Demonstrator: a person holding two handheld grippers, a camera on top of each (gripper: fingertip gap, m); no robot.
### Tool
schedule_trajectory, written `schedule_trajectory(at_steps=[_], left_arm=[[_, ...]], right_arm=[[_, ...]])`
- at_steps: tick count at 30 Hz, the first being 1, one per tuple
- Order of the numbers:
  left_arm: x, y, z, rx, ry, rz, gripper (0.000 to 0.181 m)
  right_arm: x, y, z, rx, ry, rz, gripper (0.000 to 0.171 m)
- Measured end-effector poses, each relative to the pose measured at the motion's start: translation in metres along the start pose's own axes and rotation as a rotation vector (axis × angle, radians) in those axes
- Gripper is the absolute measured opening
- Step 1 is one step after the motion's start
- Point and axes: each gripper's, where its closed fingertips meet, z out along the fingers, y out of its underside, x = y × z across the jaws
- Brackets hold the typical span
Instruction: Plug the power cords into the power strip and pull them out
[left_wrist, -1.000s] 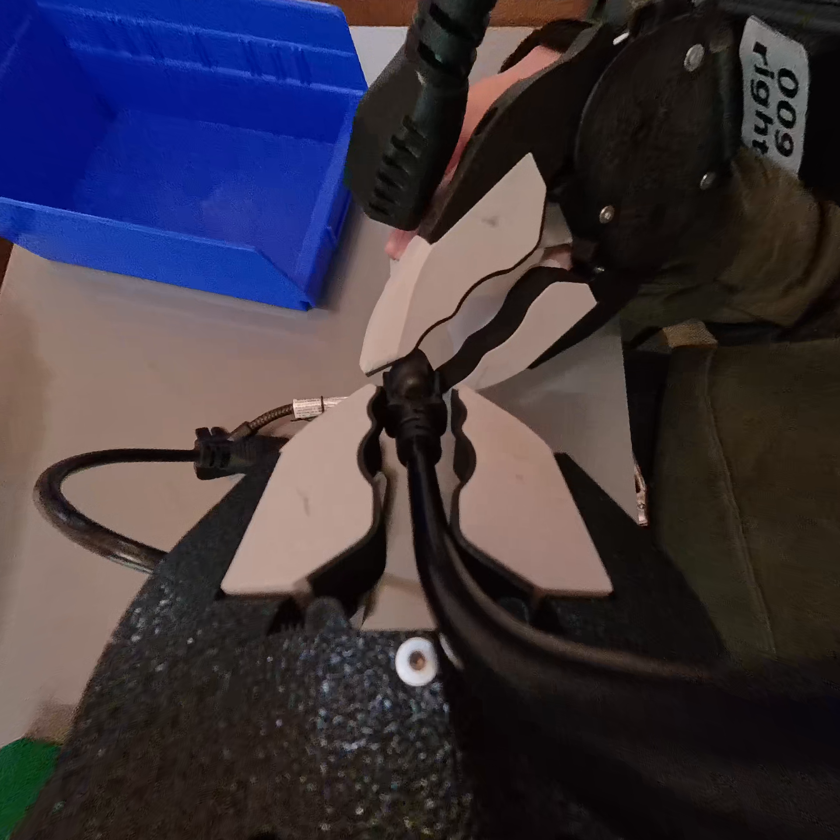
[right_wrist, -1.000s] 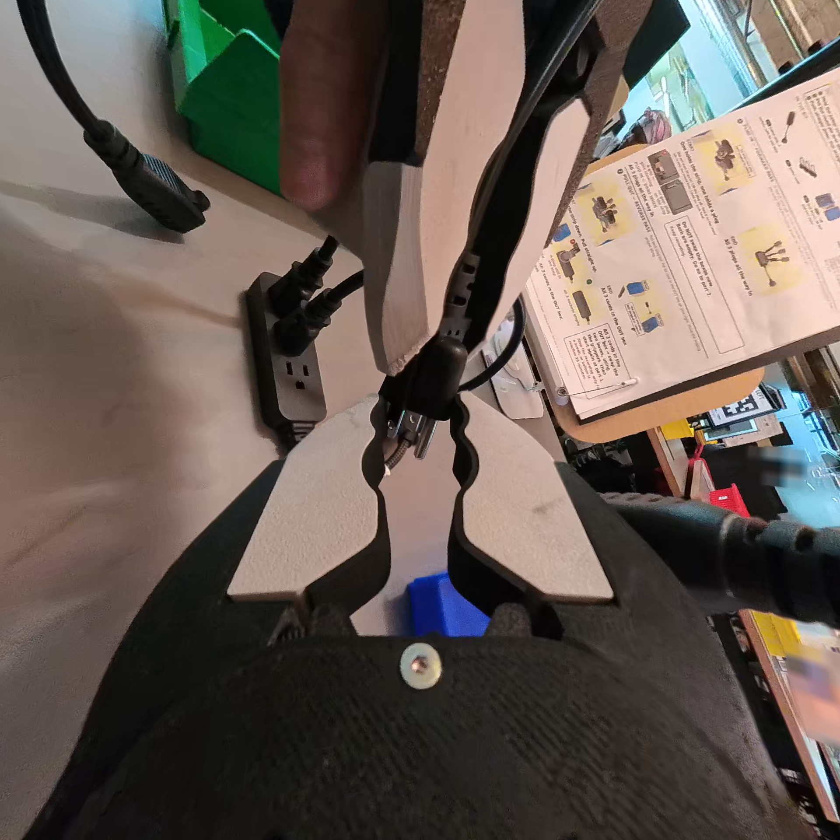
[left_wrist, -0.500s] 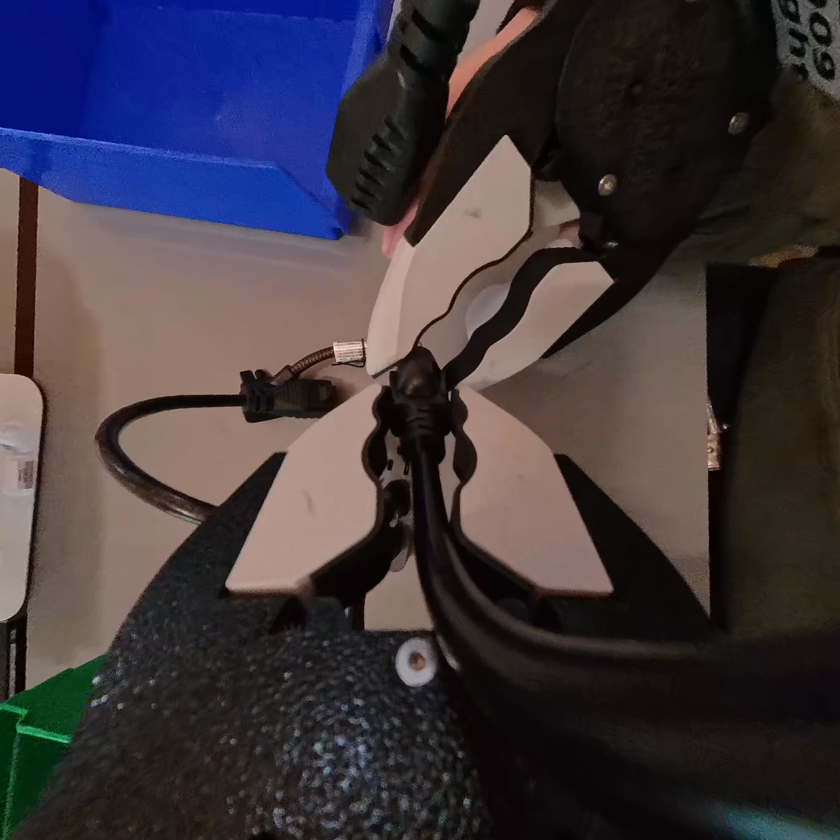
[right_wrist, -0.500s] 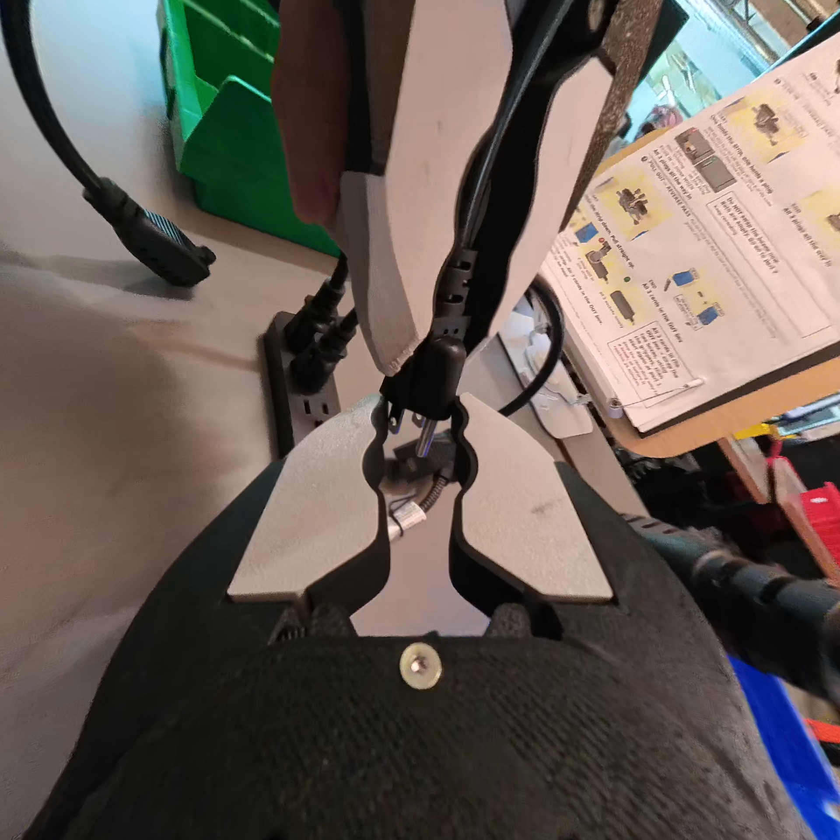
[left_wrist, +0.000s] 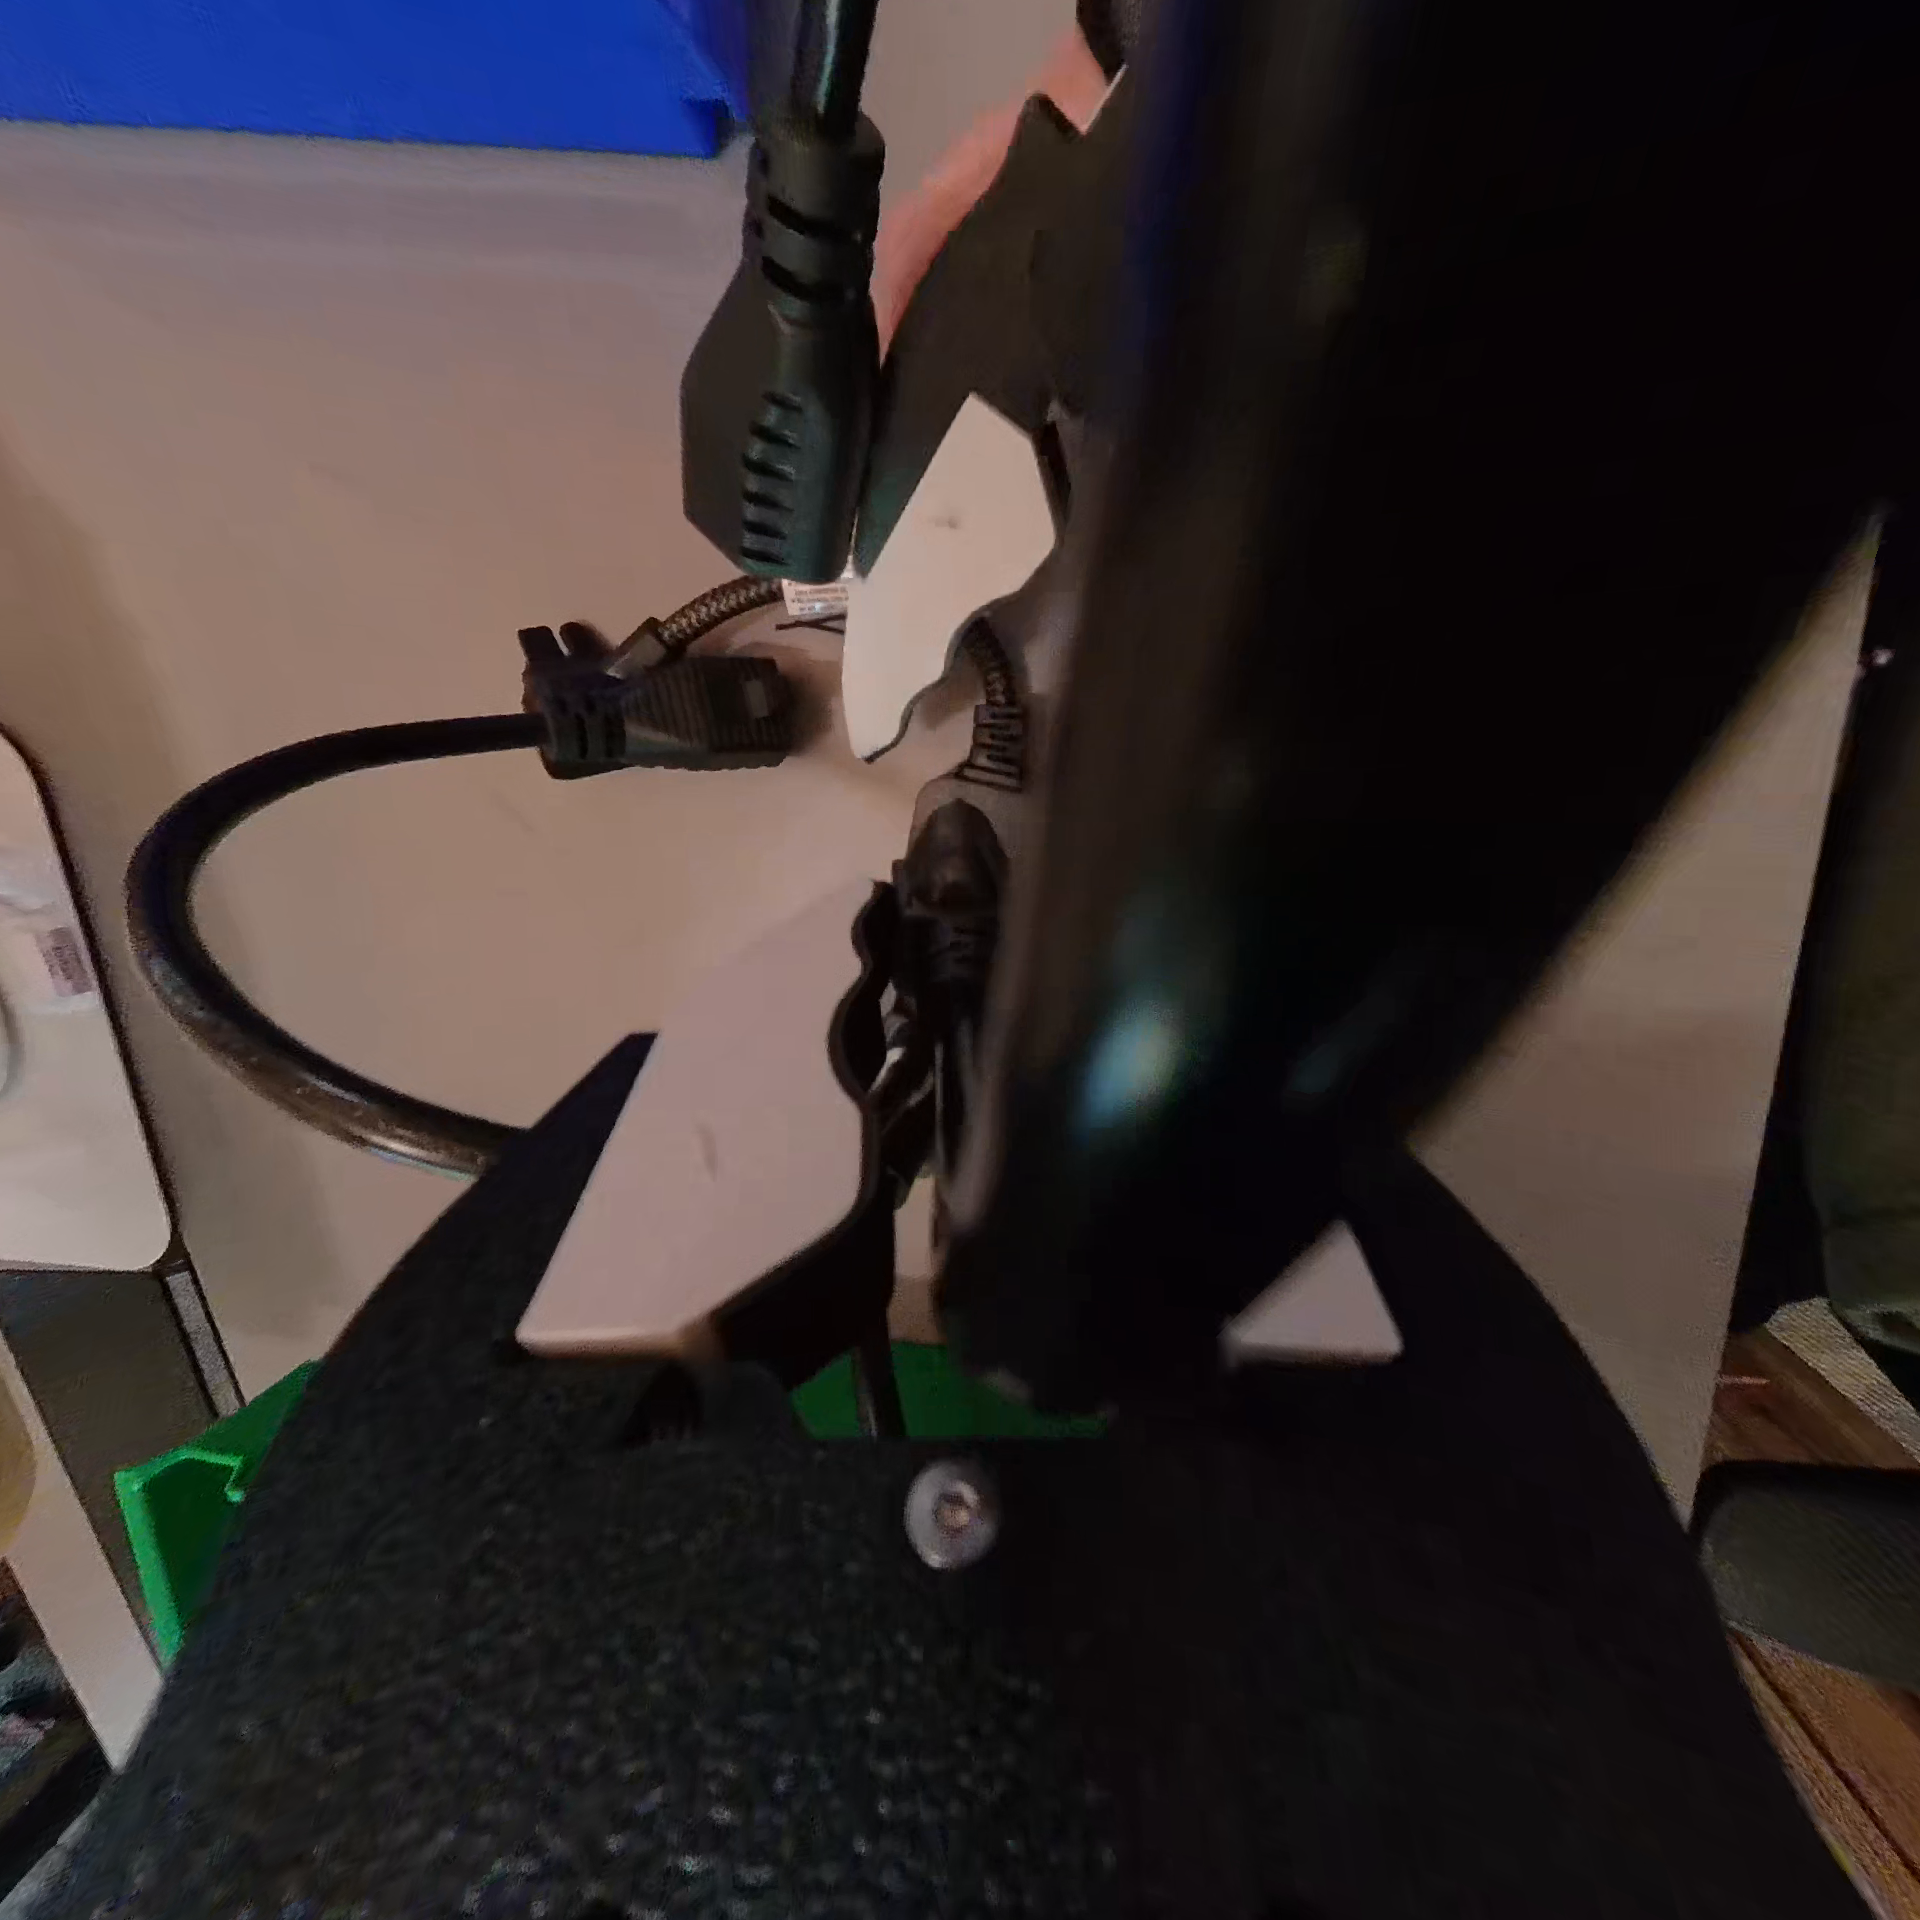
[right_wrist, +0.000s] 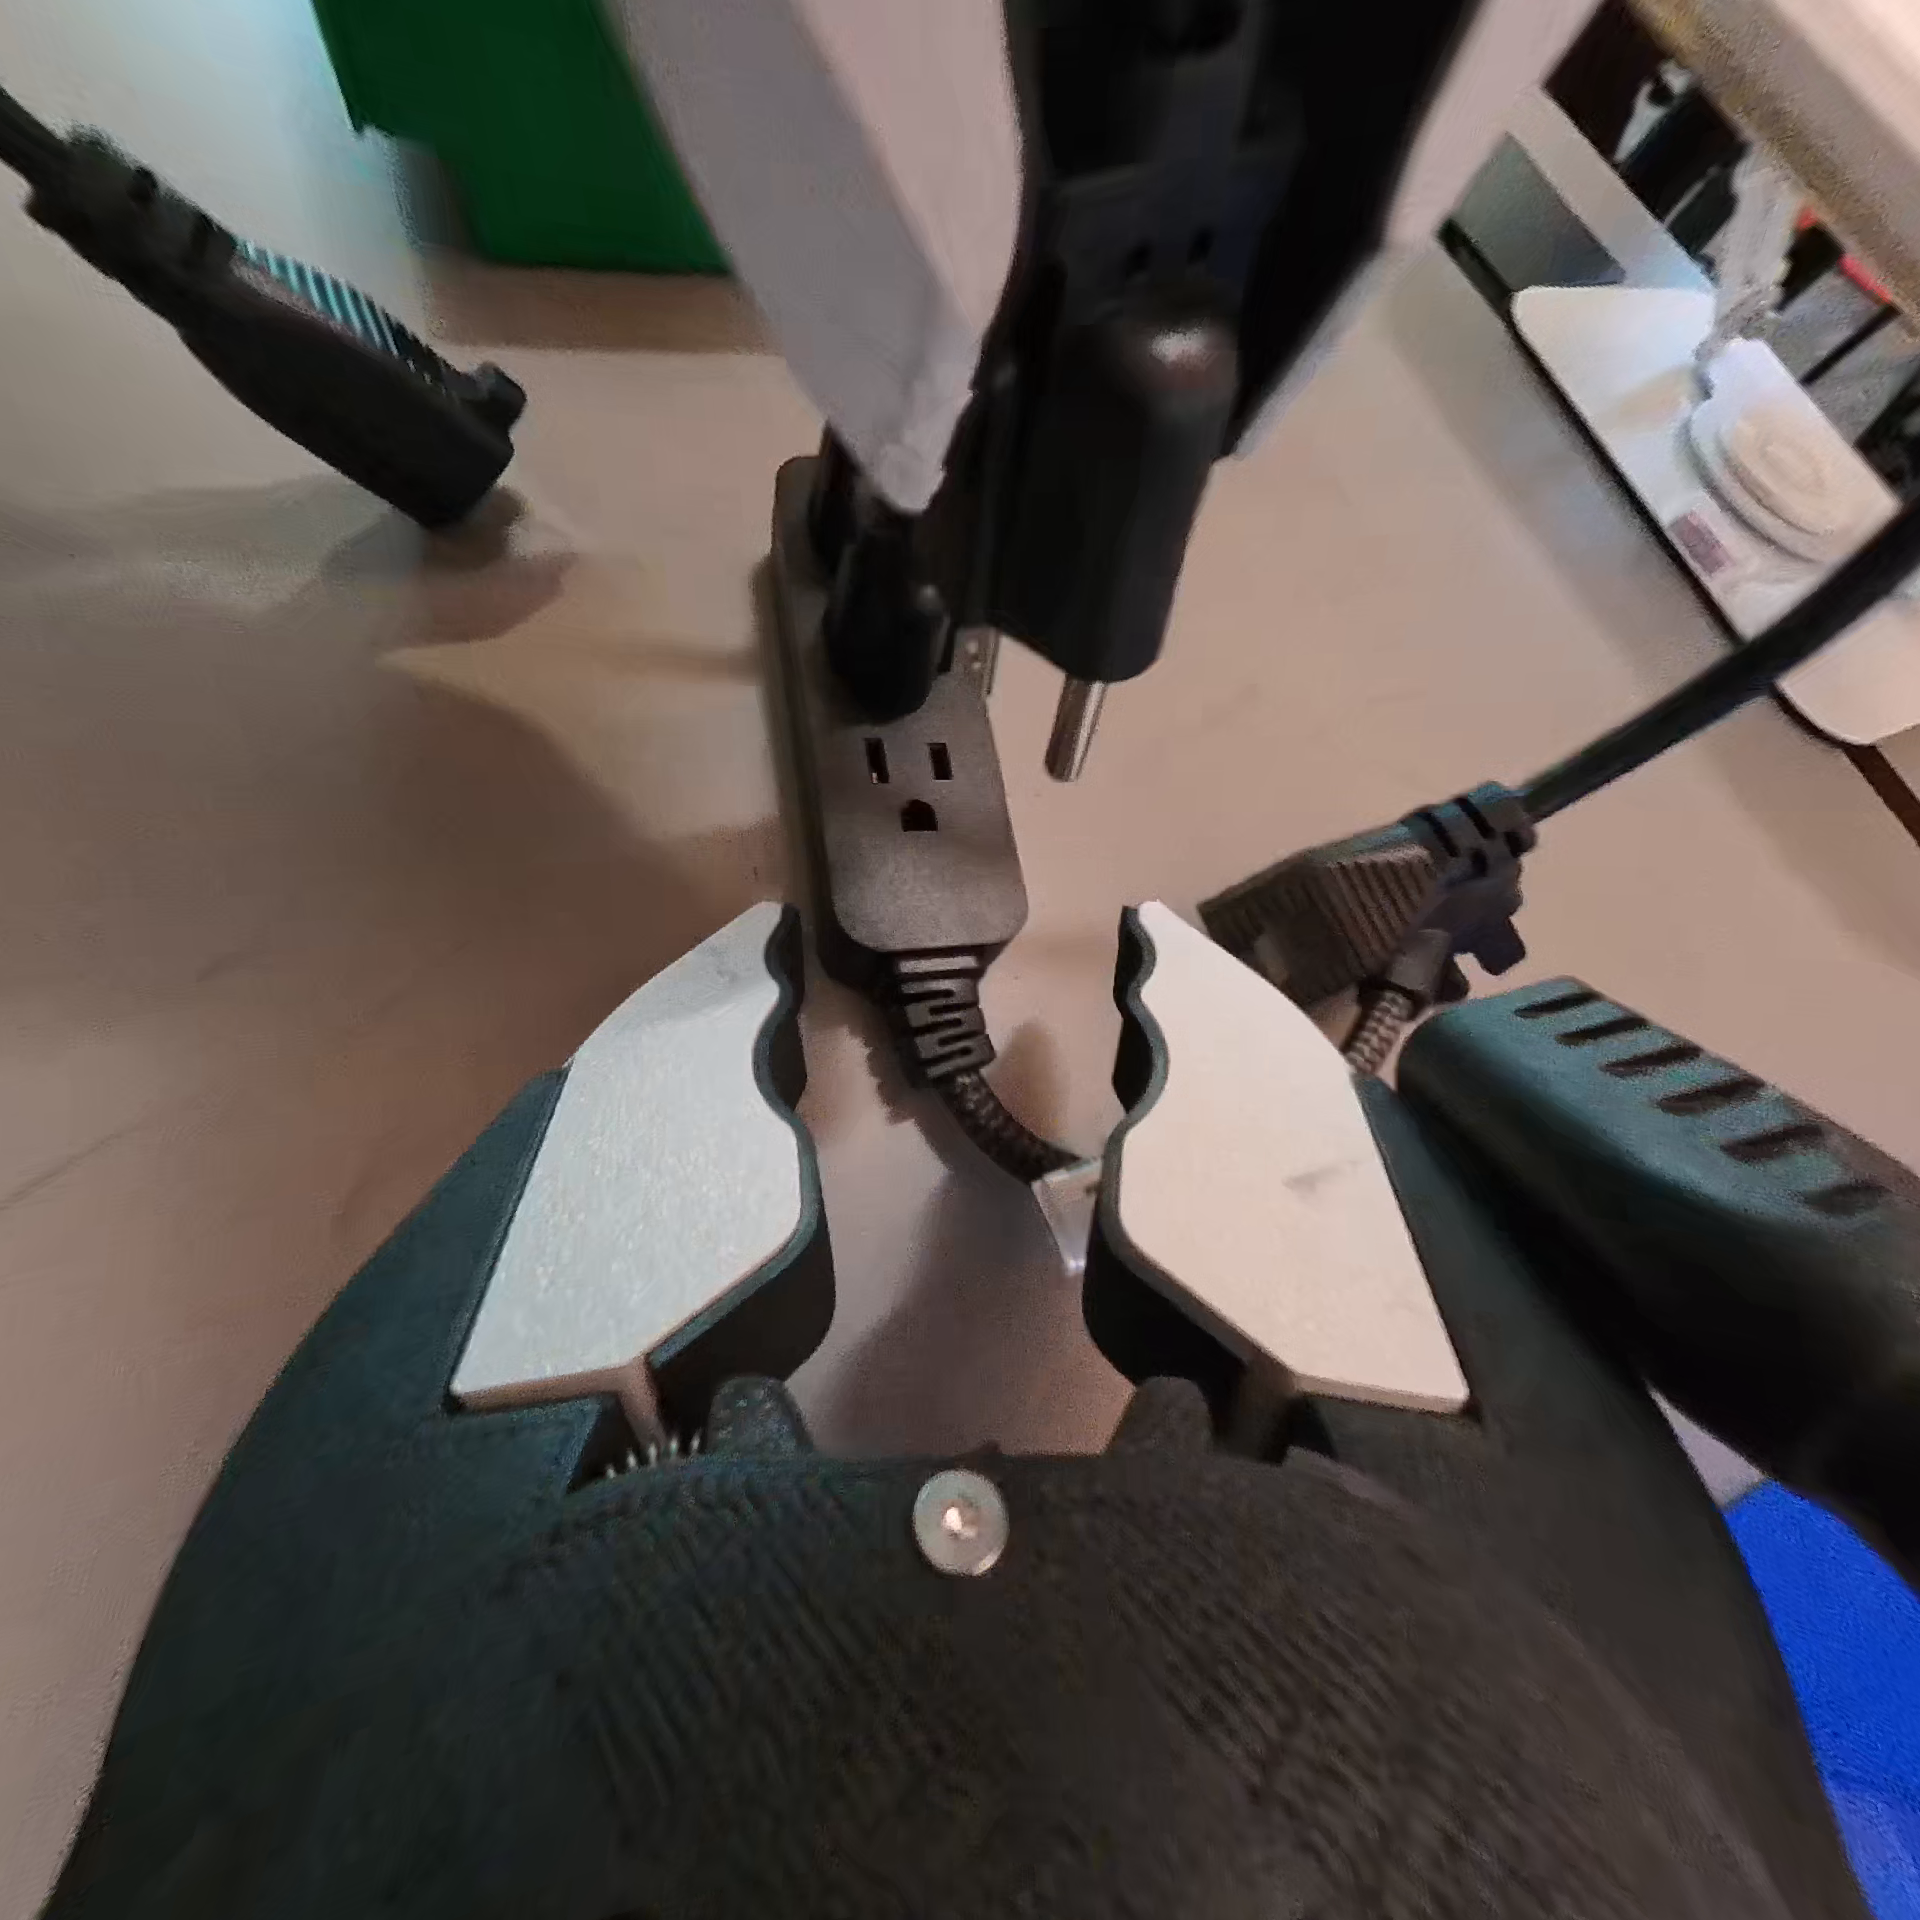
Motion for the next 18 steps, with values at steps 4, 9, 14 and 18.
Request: schedule_trajectory(at_steps=[4, 9, 14, 18], left_arm=[[-0.002, 0.009, 0.004, -0.044, 0.023, 0.019, 0.022], [-0.005, 0.014, 0.010, -0.090, 0.043, 0.045, 0.022], [-0.010, 0.022, 0.016, -0.149, 0.043, 0.092, 0.025], [-0.013, 0.027, 0.023, -0.234, -0.013, 0.153, 0.025]], right_arm=[[0.000, 0.001, 0.013, 0.011, 0.000, -0.061, 0.057], [-0.005, 0.004, 0.014, -0.007, -0.090, -0.045, 0.041], [-0.003, 0.008, 0.010, -0.002, -0.117, -0.048, 0.041], [-0.003, 0.012, 0.005, 0.005, -0.158, -0.036, 0.041]])
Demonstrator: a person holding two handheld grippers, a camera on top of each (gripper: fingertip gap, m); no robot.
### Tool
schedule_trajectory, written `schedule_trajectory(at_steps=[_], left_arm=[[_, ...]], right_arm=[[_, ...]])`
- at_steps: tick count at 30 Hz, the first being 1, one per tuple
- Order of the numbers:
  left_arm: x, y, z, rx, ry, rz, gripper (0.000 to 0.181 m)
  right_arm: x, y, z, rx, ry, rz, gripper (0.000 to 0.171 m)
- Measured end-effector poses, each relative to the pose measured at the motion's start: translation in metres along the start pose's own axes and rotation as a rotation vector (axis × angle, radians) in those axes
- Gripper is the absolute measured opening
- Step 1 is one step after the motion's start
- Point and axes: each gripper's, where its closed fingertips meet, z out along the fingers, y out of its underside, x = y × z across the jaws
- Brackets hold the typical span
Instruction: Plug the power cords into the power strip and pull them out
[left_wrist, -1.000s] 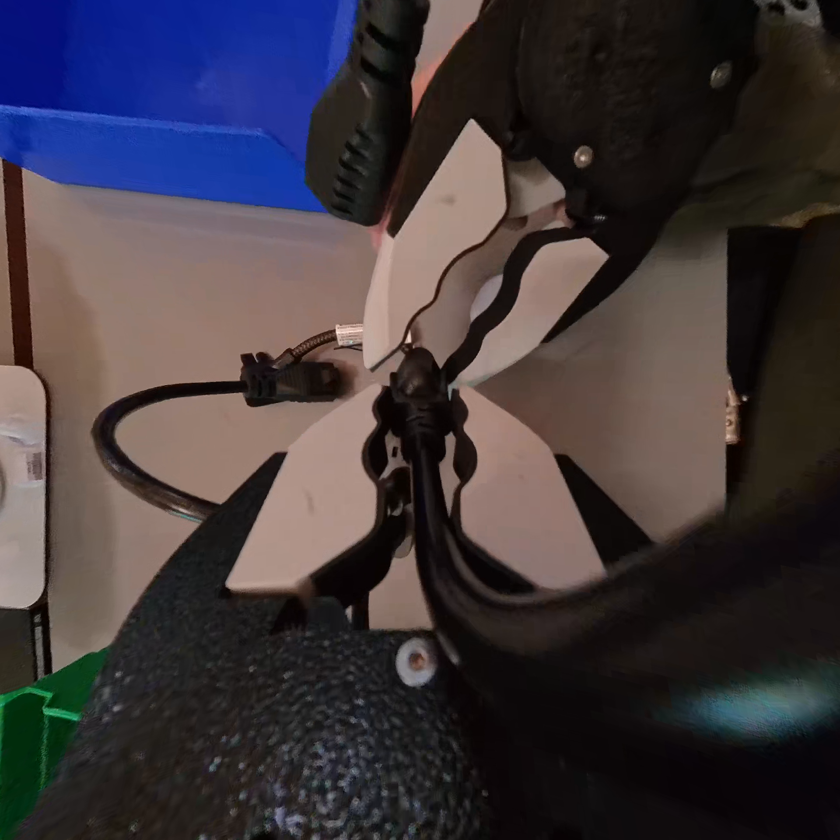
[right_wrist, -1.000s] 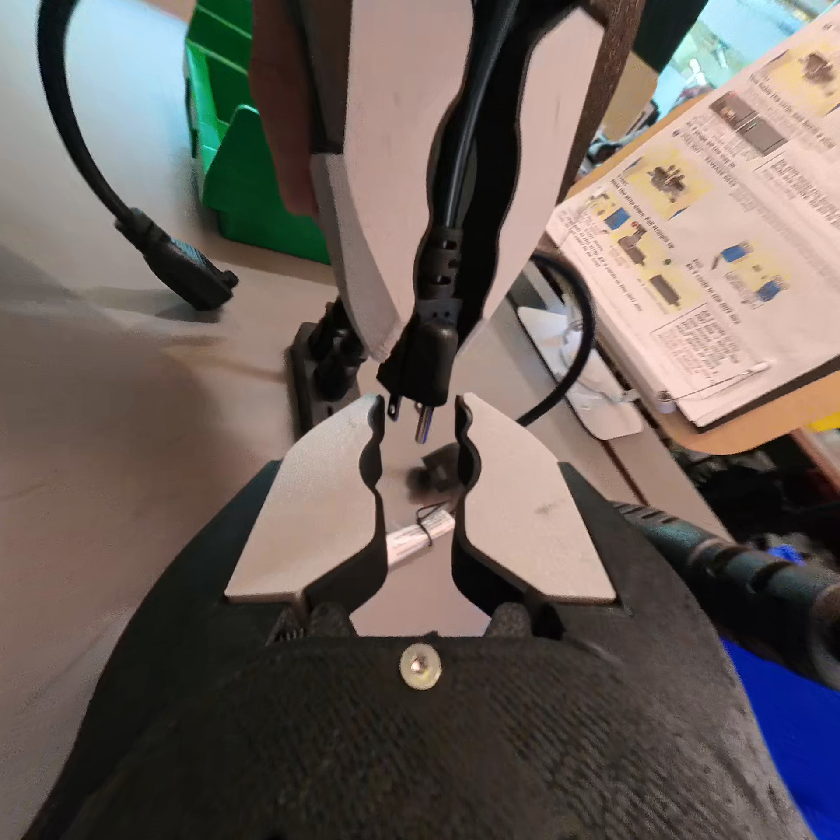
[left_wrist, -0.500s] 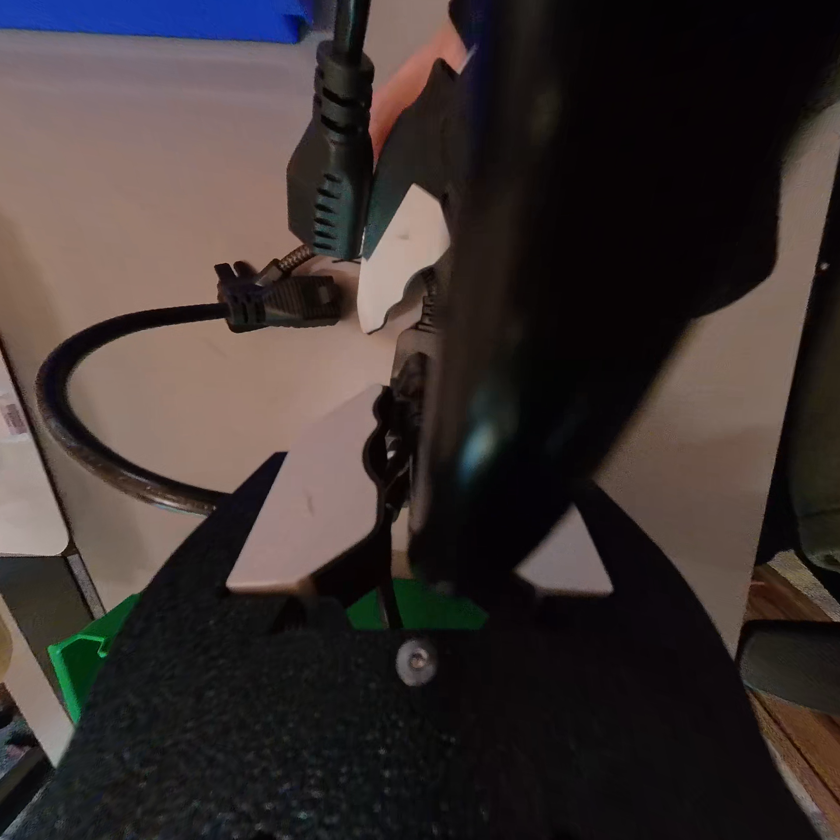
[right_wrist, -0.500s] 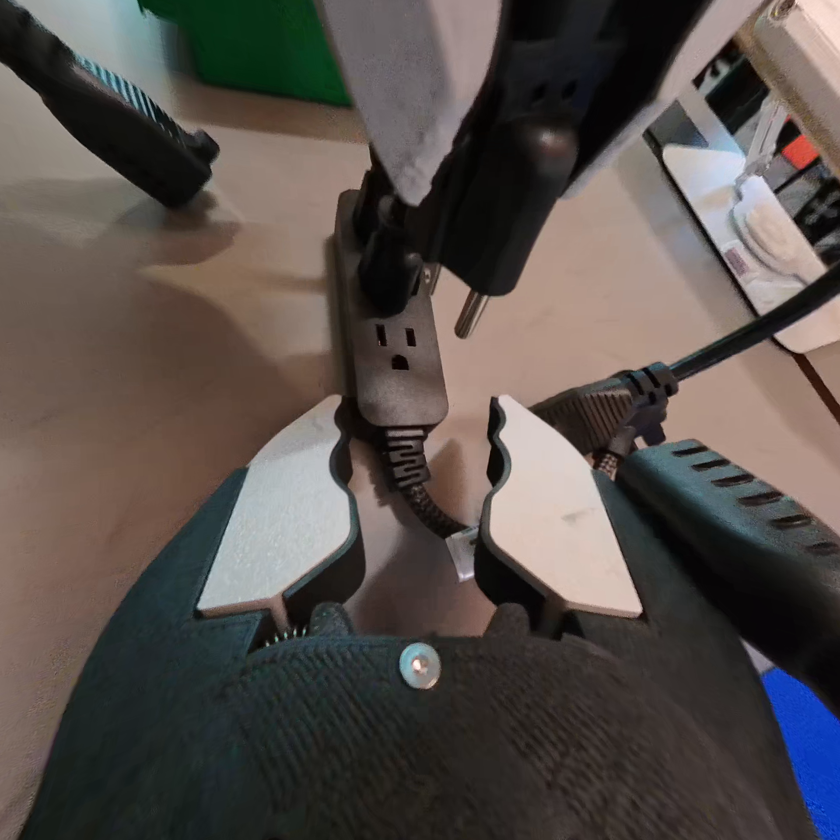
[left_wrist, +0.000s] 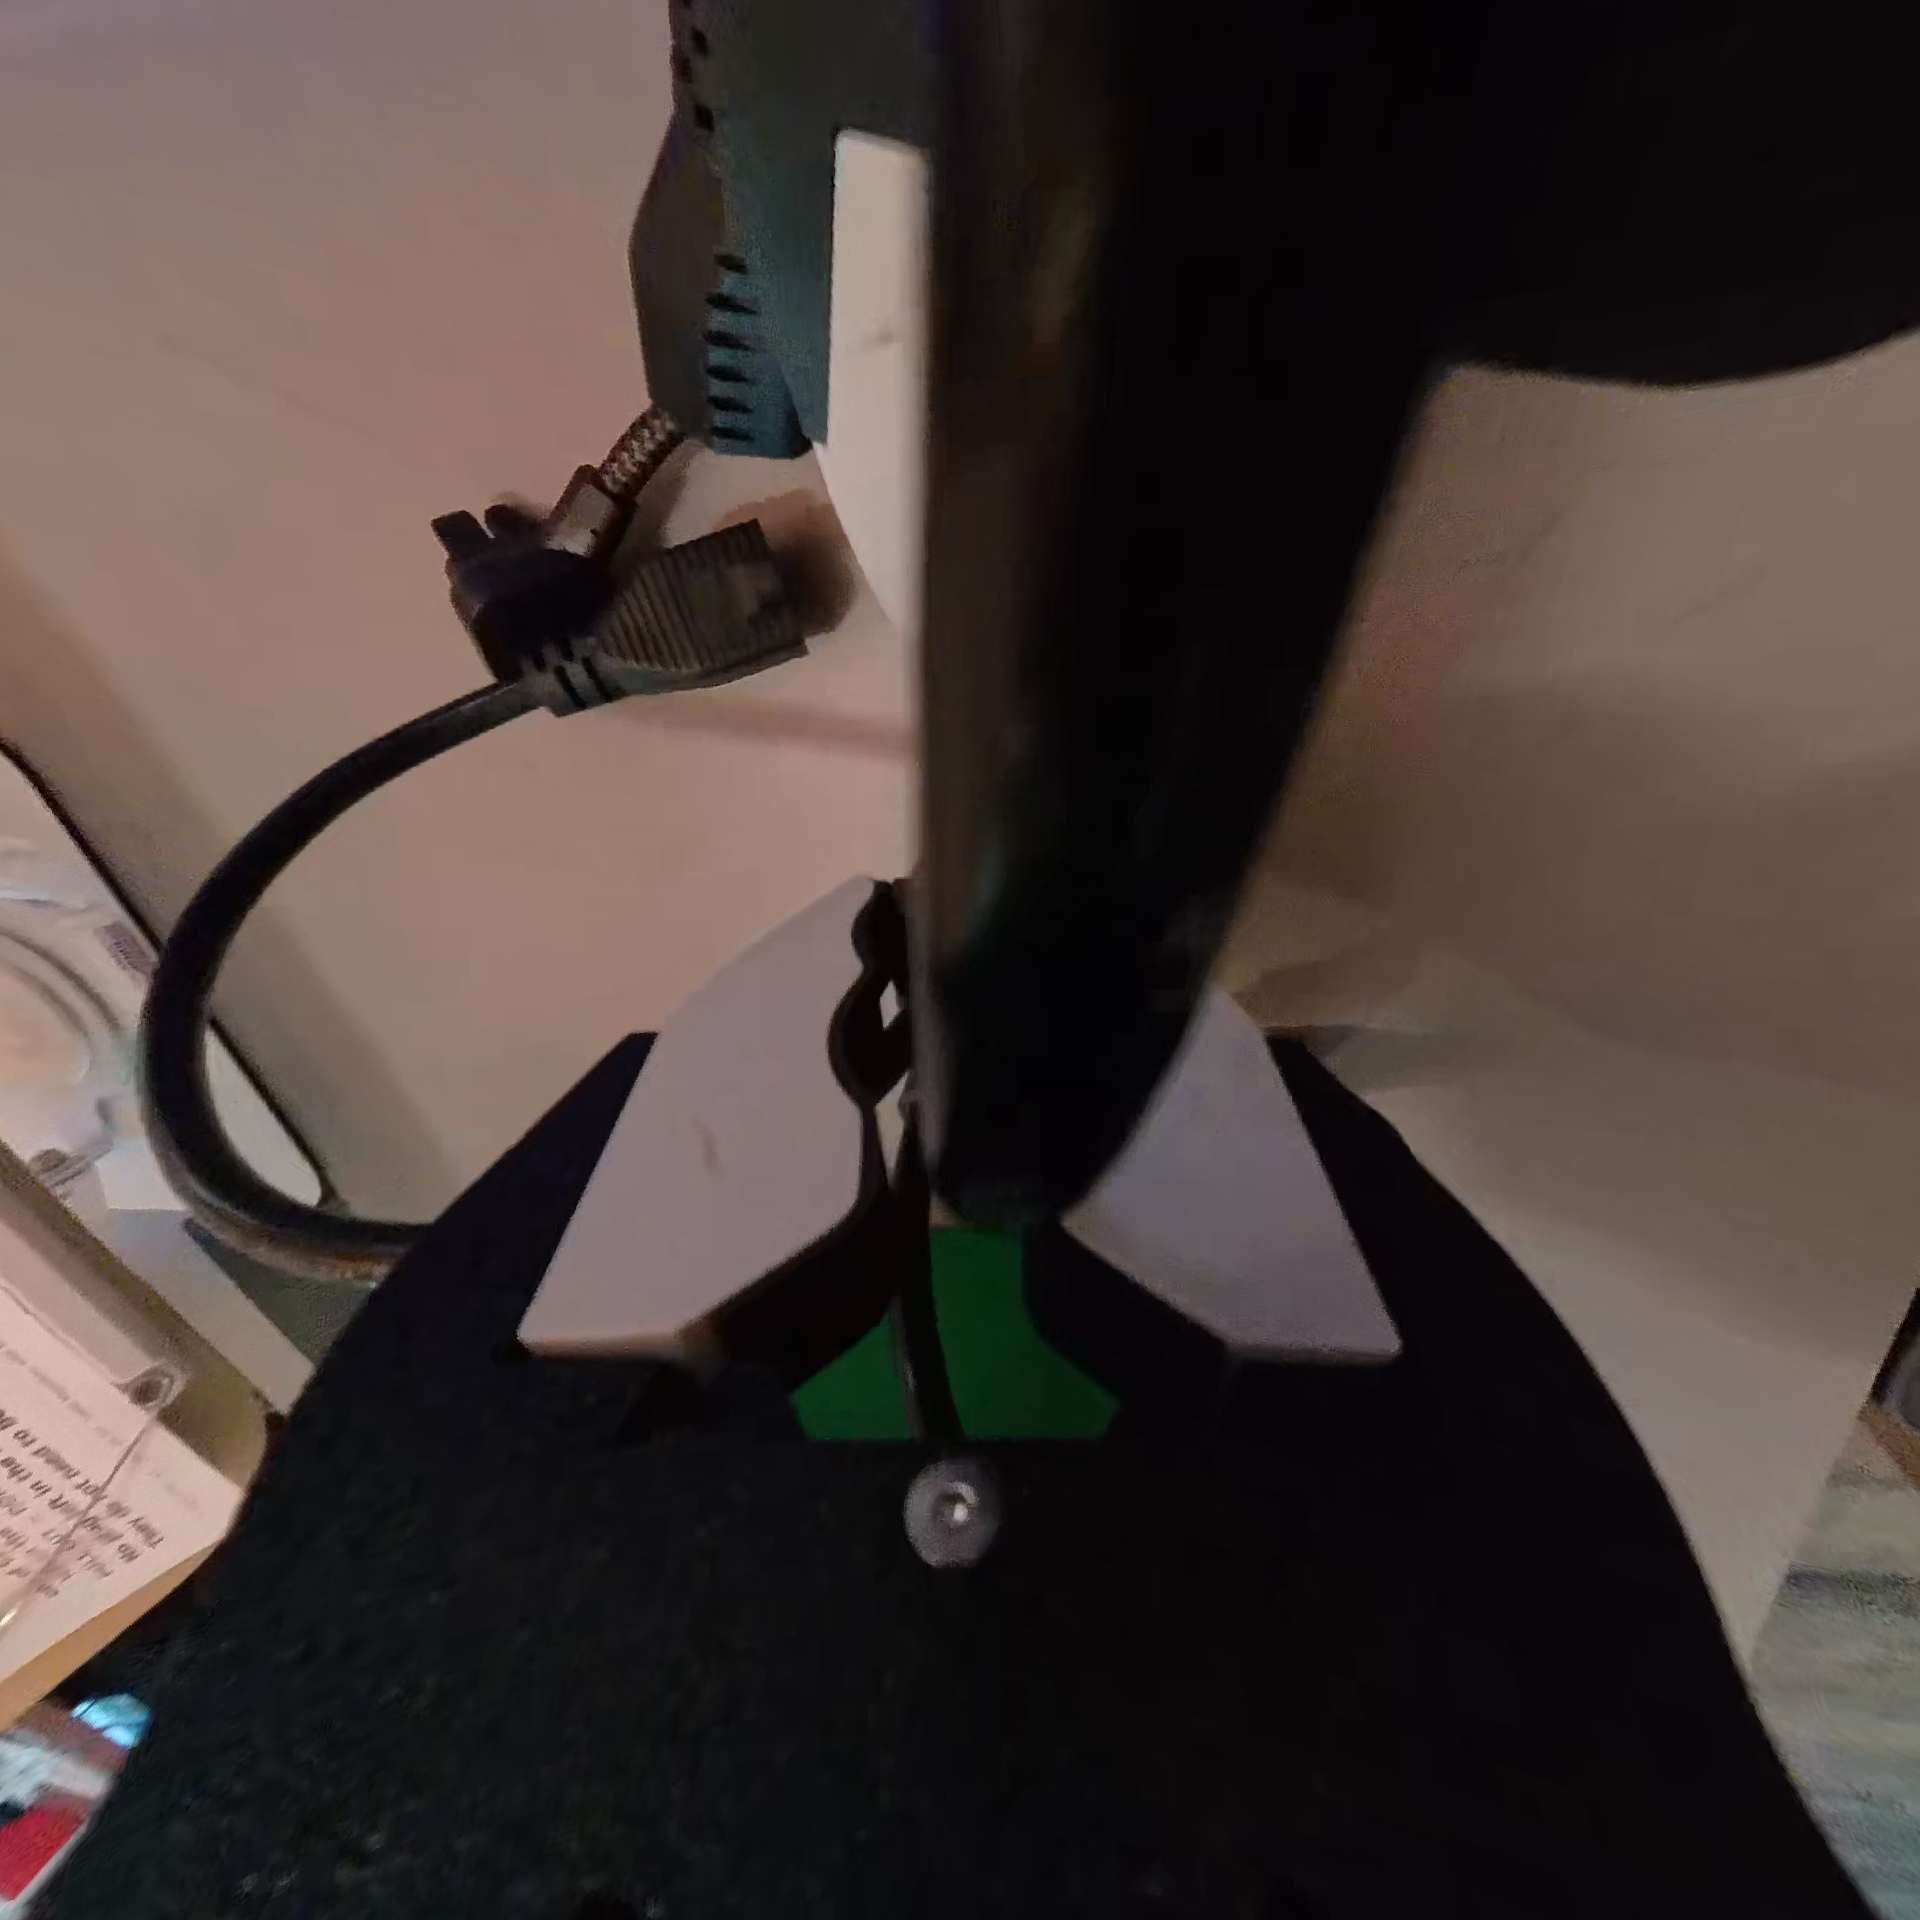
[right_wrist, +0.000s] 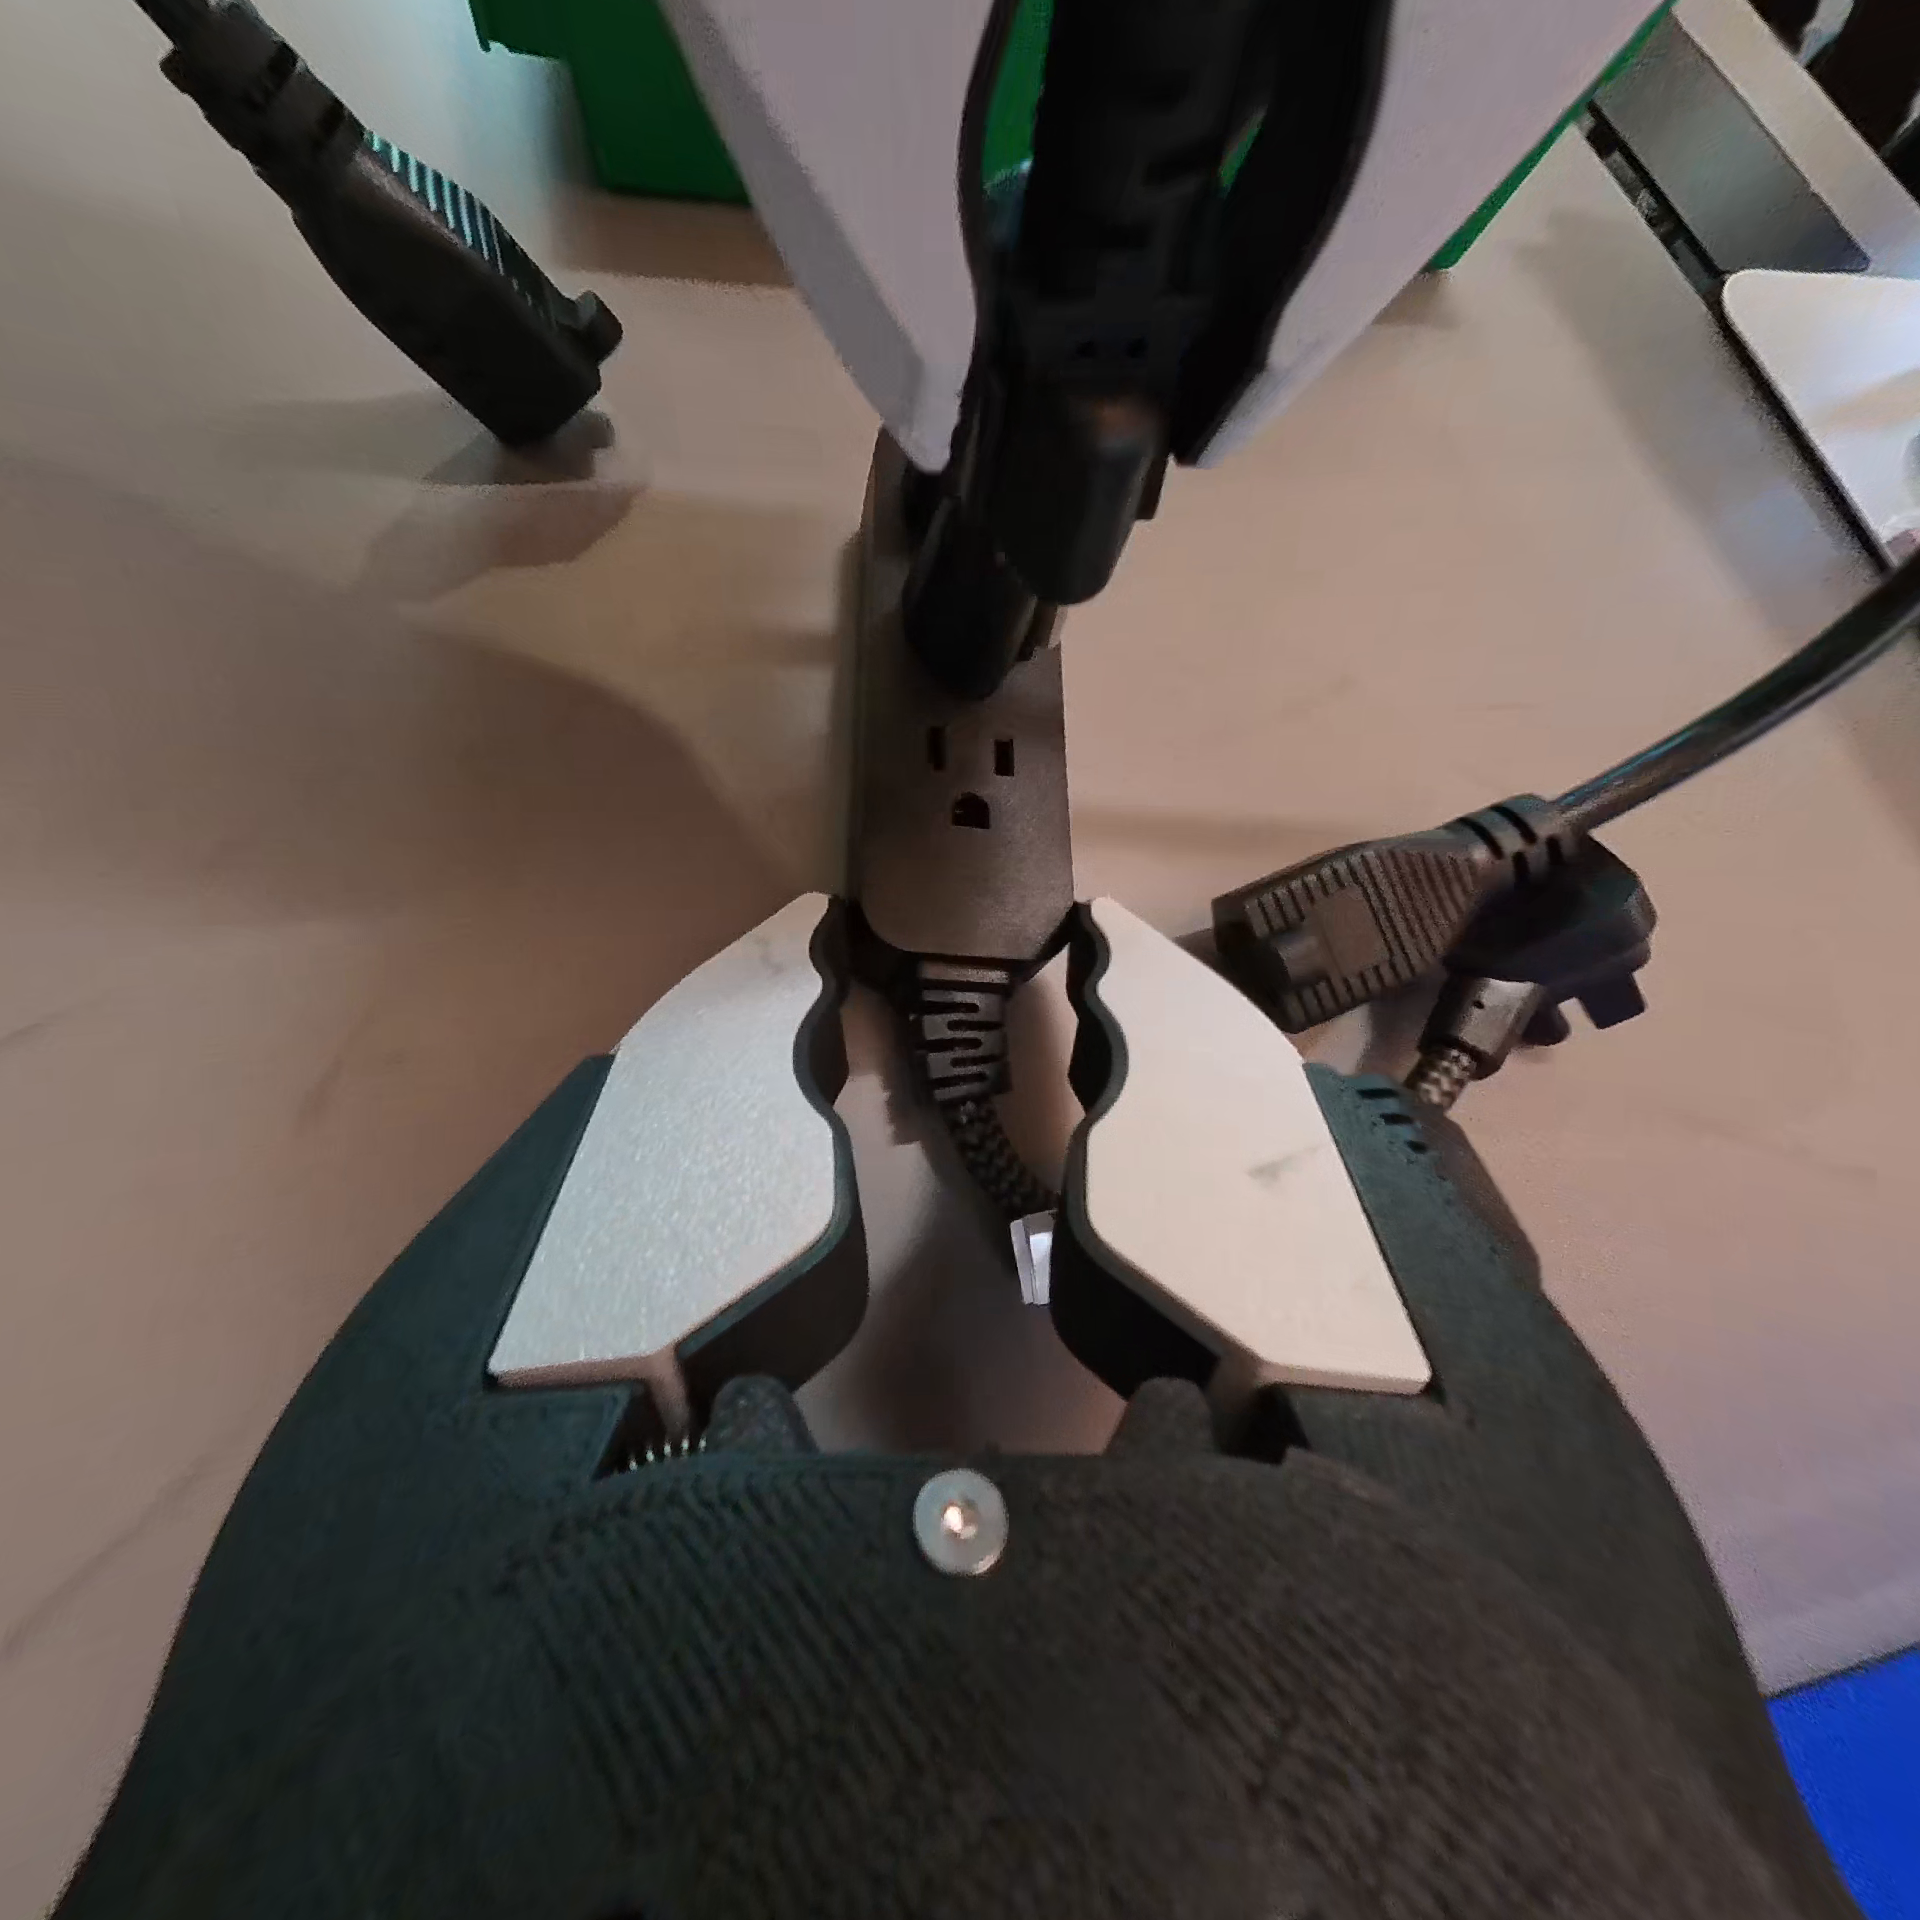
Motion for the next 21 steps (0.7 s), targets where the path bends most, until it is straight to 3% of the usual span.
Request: schedule_trajectory(at_steps=[7, 21], left_arm=[[0.011, -0.010, 0.011, -0.030, 0.101, -0.008, 0.025], [0.017, -0.013, 0.011, -0.046, 0.092, -0.022, 0.026]], right_arm=[[0.001, 0.004, -0.005, 0.002, -0.001, -0.007, 0.041], [0.002, 0.006, -0.006, -0.008, 0.031, -0.031, 0.041]])
